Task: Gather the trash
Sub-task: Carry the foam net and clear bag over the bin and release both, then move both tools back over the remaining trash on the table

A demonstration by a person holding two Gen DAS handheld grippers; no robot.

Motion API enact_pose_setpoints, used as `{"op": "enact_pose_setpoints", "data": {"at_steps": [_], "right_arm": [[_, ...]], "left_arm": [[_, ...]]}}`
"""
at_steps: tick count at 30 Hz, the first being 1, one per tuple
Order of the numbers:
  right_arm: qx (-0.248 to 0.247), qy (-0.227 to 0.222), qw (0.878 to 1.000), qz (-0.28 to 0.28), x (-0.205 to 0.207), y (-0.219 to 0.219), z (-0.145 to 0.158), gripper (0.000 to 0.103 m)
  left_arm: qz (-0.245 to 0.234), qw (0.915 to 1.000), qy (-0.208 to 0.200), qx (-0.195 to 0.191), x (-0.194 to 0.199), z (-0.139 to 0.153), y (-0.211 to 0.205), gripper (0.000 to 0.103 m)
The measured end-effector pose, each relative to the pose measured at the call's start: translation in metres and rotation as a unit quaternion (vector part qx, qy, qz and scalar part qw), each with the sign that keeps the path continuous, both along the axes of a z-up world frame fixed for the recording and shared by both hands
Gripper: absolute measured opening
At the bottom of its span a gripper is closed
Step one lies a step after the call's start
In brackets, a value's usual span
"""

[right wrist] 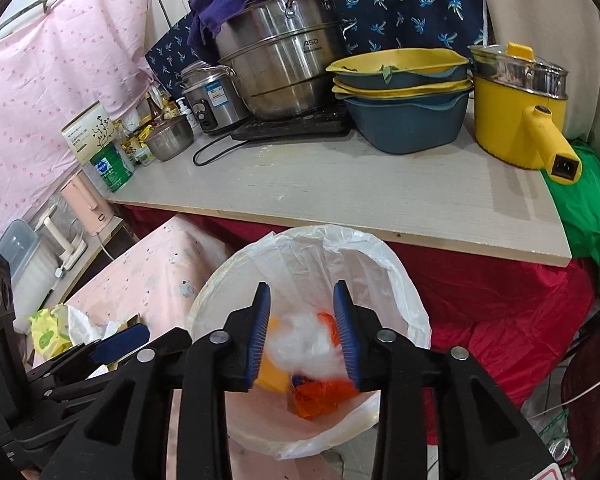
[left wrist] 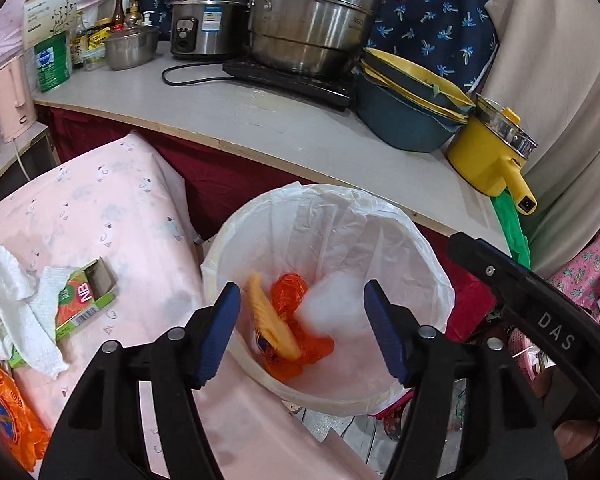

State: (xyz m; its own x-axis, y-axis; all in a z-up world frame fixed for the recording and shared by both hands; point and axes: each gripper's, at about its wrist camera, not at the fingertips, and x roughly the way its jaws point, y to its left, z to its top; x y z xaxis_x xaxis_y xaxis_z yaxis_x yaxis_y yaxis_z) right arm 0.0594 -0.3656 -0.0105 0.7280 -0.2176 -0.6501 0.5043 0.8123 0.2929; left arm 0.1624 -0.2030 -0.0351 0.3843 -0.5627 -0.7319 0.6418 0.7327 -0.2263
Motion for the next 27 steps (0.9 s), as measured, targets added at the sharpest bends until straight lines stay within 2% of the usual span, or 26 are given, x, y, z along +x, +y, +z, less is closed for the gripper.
{"op": "enact_pose_setpoints", "data": {"at_steps": [14,20,27], "right_arm": [[-0.011,-0.011,1.0,0.018,0.001,0.029,0.019,0.048],[-0.017,-0.022,0.999,0.04,0.004,0.054,0.032,0.052],[-0.025,-0.025,0.996,0.087,0.013,0.1,0.042,0.052]], "left_arm": [[0.064,0.9978,-0.005,-0.016,0.005,0.015,0.054,0.062],[0.105,0.9943,-0.01,-0.013,0.003,0.023,0.093,0.062],[0.166,0.9861,-0.003,0.0,0.005,0.026,0.154,0.062]]}}
